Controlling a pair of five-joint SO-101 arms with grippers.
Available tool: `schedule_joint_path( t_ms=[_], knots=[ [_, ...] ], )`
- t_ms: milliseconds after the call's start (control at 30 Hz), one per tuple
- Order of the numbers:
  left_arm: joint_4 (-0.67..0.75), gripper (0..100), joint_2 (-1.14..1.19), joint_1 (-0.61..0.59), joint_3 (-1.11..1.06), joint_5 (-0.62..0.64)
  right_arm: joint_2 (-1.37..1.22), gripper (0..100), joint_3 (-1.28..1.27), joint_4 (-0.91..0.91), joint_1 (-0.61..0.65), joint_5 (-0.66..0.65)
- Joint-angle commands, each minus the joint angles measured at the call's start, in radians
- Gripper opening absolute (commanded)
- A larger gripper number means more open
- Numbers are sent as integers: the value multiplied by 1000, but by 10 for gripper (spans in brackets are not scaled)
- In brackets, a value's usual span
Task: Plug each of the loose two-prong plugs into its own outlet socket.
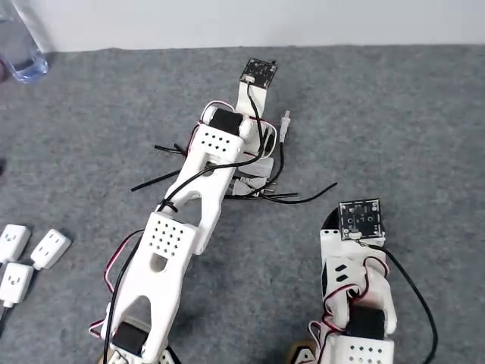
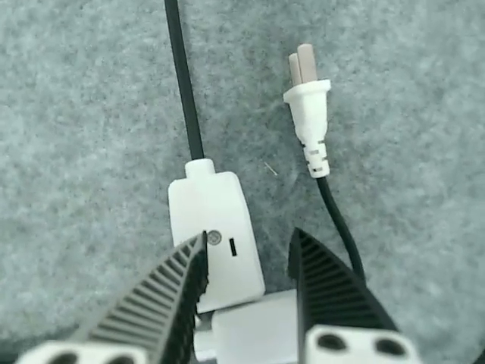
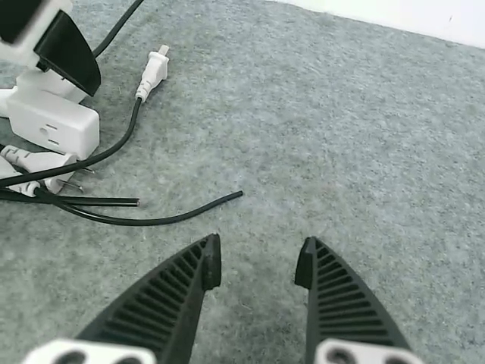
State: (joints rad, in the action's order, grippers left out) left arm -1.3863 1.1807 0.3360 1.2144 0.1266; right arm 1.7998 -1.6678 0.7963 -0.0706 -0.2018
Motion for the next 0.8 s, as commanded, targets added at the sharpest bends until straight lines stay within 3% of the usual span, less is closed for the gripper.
schedule_joint_path(
  t_ms=[0,567,767],
  knots=[
    [-51,171,-6,-9,51,12,1,180,-15,10,8,-11],
    [-163,166,-15,-15,93,6,1,180,-15,10,8,-11],
    [-216,153,-6,-12,266,35,1,180,-15,12,8,-11]
  ],
)
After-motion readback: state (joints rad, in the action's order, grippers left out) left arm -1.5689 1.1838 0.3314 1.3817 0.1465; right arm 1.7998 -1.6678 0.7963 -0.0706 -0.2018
